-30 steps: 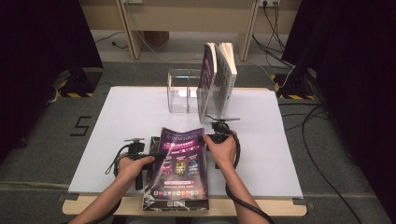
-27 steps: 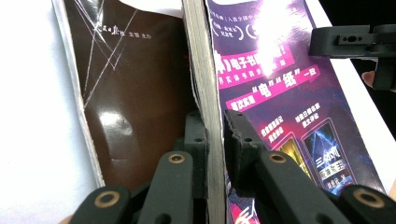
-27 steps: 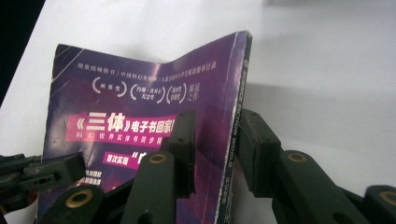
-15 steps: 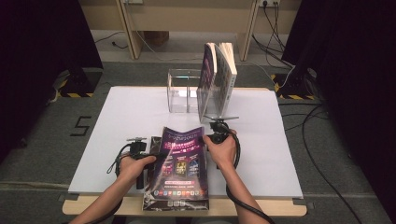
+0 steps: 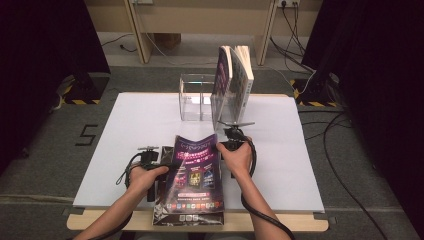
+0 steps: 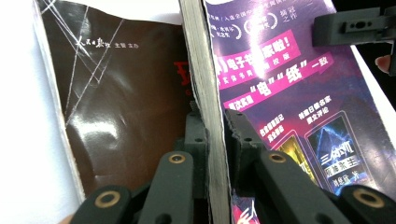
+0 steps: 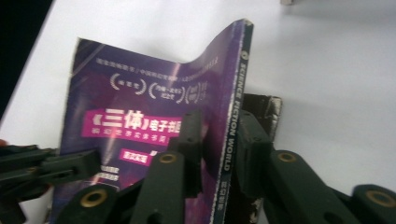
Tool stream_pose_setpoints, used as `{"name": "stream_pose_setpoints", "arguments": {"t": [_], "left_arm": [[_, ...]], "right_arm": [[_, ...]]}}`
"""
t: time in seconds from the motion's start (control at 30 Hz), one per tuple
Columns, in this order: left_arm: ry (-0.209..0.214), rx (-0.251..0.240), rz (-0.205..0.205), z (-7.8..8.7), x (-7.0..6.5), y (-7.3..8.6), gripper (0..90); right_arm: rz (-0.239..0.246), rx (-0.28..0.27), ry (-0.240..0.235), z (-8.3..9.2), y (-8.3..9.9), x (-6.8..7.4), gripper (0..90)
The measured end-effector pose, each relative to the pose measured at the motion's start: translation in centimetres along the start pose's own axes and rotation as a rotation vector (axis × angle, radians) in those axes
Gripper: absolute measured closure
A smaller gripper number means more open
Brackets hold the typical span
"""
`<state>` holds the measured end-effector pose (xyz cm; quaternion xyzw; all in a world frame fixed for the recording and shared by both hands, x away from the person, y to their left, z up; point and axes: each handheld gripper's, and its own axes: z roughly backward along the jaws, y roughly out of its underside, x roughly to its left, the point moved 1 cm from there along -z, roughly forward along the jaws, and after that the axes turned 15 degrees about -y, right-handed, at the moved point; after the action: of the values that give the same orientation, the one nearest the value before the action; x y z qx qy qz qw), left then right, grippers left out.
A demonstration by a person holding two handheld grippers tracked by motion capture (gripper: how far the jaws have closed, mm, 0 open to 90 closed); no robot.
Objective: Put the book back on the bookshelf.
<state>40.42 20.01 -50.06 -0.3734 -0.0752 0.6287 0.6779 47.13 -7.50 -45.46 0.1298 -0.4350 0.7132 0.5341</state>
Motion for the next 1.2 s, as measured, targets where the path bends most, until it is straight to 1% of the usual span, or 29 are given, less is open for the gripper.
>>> {"name": "stream_pose_setpoints", "arguments": {"t": [0.07, 0.1, 0.17, 0.23, 0.3, 0.33, 0.4, 0.43, 0.47, 0.5, 0.53, 0.57, 0.6, 0.73, 0.8, 0.83, 0.87, 0.93, 1.0, 1.03, 1.17, 1.2], "left_arm": [[0.002, -0.001, 0.001, 0.0, 0.1, 0.0, 78.6], [0.006, 0.001, 0.000, 0.0, 0.1, 0.0, 77.9], [0.005, -0.009, -0.037, 0.2, 0.1, -0.2, 74.7], [0.008, -0.020, -0.036, 0.5, 0.1, -0.2, 72.0], [-0.011, -0.041, -0.052, 0.8, 0.2, -0.1, 65.9], [-0.021, -0.045, -0.059, 0.9, 0.2, 0.0, 63.3], [-0.045, -0.064, -0.080, 1.2, 0.3, 0.2, 61.2], [-0.047, -0.082, -0.085, 1.5, 0.4, 0.3, 59.5], [-0.048, -0.096, -0.076, 1.7, 0.5, 0.4, 58.8], [-0.050, -0.108, -0.078, 1.9, 0.5, 0.5, 57.6], [-0.058, -0.117, -0.085, 2.1, 0.5, 0.5, 56.9], [-0.056, -0.125, -0.087, 2.3, 0.5, 0.6, 56.6], [-0.056, -0.127, -0.081, 2.3, 0.5, 0.7, 56.0], [-0.060, -0.138, -0.073, 2.4, 0.6, 1.2, 54.8], [-0.056, -0.137, -0.076, 2.4, 0.7, 1.3, 54.7], [-0.061, -0.140, -0.070, 2.5, 0.8, 1.3, 54.6], [-0.068, -0.148, -0.072, 2.6, 0.8, 1.3, 54.6], [-0.065, -0.156, -0.064, 2.8, 0.9, 1.3, 54.6], [-0.072, -0.166, -0.066, 3.0, 1.0, 1.2, 54.6], [-0.071, -0.168, -0.065, 3.0, 1.0, 1.2, 54.6], [-0.073, -0.173, -0.061, 3.2, 1.1, 1.2, 54.2], [-0.076, -0.175, -0.061, 3.2, 1.1, 1.2, 53.9]], "right_arm": [[-0.010, -0.003, -0.029, 0.2, -0.1, 0.1, 80.0], [-0.011, -0.007, -0.042, 0.3, -0.1, 0.2, 80.7], [-0.011, -0.014, -0.052, 0.5, -0.2, 0.5, 82.1], [-0.010, -0.029, -0.057, 0.8, -0.2, 0.9, 83.5], [-0.008, -0.051, -0.077, 1.2, -0.2, 1.0, 84.3], [-0.005, -0.061, -0.078, 1.5, -0.3, 1.2, 84.4], [0.017, -0.072, -0.068, 2.0, -0.3, 1.6, 84.5], [0.026, -0.078, -0.065, 2.2, -0.4, 1.8, 84.5], [0.036, -0.086, -0.056, 2.5, -0.4, 2.0, 84.5], [0.043, -0.093, -0.055, 2.7, -0.5, 2.2, 84.5], [0.050, -0.101, -0.036, 3.0, -0.5, 2.4, 84.5], [0.062, -0.114, -0.030, 3.3, -0.6, 2.5, 84.6], [0.064, -0.116, -0.026, 3.5, -0.7, 2.7, 84.6], [0.104, -0.138, -0.002, 4.2, -0.9, 3.4, 84.6], [0.123, -0.149, 0.009, 4.6, -1.0, 3.9, 84.6], [0.134, -0.158, 0.017, 4.8, -1.1, 4.1, 84.6], [0.141, -0.163, 0.020, 5.0, -1.2, 4.3, 84.6], [0.158, -0.178, 0.031, 5.4, -1.3, 4.7, 84.6], [0.177, -0.192, 0.044, 5.8, -1.5, 5.1, 84.6], [0.179, -0.205, 0.046, 6.0, -1.6, 5.4, 84.6], [0.228, -0.246, 0.067, 6.9, -2.0, 6.4, 84.6], [0.232, -0.263, 0.070, 7.2, -2.1, 6.8, 84.6]]}}
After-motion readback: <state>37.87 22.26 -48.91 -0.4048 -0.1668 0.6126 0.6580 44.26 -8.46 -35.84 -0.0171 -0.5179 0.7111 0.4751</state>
